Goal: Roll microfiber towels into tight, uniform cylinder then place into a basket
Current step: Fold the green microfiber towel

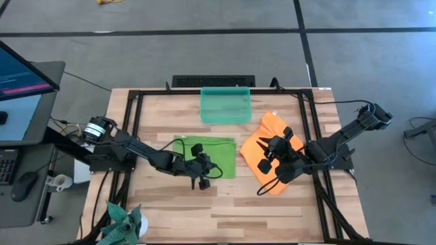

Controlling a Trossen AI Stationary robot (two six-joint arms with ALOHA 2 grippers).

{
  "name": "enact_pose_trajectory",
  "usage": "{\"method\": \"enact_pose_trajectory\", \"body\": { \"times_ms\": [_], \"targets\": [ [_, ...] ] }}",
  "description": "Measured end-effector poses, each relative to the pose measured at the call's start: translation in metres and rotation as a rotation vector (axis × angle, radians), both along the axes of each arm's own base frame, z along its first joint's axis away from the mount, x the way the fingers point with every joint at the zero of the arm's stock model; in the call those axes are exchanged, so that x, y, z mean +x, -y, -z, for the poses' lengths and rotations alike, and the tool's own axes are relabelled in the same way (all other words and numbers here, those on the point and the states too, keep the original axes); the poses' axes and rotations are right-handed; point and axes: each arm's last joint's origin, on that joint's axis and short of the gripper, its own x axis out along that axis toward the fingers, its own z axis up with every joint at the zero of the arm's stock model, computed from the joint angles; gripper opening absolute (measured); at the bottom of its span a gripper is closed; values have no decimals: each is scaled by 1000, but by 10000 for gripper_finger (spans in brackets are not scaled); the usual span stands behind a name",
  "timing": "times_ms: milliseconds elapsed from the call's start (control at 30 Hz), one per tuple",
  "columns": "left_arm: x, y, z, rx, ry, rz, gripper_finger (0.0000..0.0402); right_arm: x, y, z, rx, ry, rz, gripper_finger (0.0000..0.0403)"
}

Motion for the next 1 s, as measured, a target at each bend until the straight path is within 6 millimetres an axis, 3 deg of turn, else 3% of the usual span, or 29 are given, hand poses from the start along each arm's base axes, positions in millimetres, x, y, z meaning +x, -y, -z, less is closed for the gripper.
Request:
{"method": "enact_pose_trajectory", "body": {
  "times_ms": [167,433,700,1000],
  "targets": [
    [17,0,3,-21,9,12,0,0,0,0,0,-3,0,95],
    [30,0,30,-7,-61,-1,0,0,0,0,-1,-4,0,95],
    [28,3,47,-52,-177,66,0,0,1,0,-2,-7,0,95],
    [18,15,52,-107,-342,411,0,0,1,0,-4,-10,0,95]
  ]
}}
